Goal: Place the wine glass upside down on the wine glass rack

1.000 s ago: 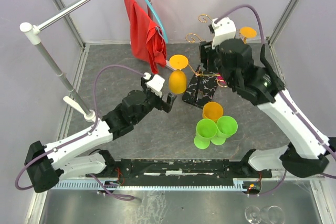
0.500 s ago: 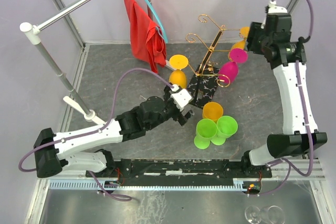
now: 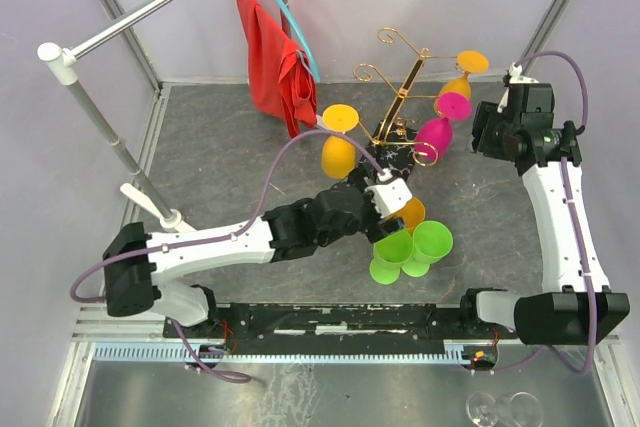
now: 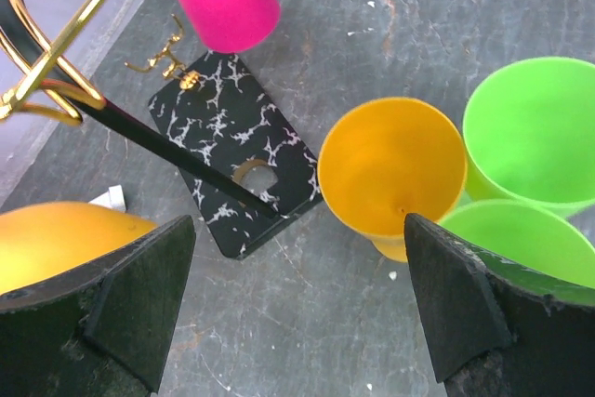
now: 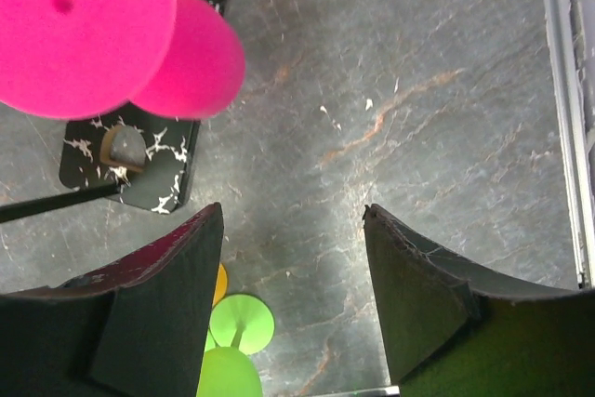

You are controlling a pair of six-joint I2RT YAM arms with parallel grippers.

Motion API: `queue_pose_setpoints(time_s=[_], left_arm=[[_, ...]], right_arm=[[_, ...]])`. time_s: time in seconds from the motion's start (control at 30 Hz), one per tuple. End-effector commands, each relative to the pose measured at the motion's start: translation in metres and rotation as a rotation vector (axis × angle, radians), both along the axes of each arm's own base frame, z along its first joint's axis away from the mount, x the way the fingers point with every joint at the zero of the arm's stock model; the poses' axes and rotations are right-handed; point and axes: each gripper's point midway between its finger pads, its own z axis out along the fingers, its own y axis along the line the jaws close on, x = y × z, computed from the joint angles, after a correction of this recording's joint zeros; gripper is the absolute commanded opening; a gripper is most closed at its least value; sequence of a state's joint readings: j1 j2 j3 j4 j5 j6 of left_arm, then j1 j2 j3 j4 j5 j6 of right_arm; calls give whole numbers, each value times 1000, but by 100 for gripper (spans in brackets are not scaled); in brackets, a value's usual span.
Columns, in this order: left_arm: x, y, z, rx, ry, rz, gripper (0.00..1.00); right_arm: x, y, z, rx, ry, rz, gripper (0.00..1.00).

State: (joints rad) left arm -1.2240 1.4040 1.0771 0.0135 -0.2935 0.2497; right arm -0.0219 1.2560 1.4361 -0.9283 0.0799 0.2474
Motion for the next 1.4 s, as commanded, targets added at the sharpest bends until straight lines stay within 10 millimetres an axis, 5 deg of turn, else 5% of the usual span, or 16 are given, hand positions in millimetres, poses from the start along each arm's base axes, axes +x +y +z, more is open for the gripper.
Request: queue_pose_setpoints(time_s=[0.0, 0.23, 0.73, 1.07, 1.37], left_arm=[[23, -6, 26, 17, -65, 103, 99], [35, -23, 16, 78, -13, 164, 99], [-4, -16, 17, 103, 152, 19, 99], [-6, -8, 33, 88, 169, 42, 99], [4, -16, 47, 26, 210, 135, 99]], right_arm=[[-6, 3, 8, 19, -68, 9, 69], [-25, -3, -8, -16, -21, -2, 70], [-59, 7, -20, 1, 41, 66, 69], [-88, 52, -29, 169, 131, 283, 56], [-124, 60, -35, 180, 206, 359, 56]])
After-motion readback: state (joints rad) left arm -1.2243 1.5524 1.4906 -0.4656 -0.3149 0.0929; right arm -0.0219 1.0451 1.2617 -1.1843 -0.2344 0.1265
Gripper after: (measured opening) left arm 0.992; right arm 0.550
